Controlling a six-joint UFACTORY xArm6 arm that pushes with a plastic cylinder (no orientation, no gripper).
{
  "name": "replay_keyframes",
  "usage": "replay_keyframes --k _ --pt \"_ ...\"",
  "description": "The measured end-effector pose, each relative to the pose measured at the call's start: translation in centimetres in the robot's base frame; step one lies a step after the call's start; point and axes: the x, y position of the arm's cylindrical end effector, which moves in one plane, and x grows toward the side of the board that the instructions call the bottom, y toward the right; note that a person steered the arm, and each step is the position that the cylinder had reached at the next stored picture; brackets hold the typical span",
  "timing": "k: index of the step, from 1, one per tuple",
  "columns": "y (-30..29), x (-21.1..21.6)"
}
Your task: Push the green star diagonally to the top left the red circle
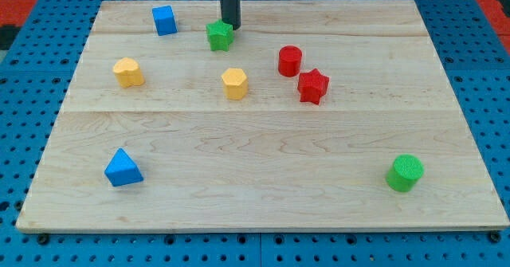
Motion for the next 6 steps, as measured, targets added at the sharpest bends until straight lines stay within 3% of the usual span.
replay_keyframes --k 1,2,3,4,6 --pt "-1.1 -3.3" --pt "-5.7 -1.0" --pt "-5.0 2.0" --pt "0.0 3.1" --pt "1.2 0.1"
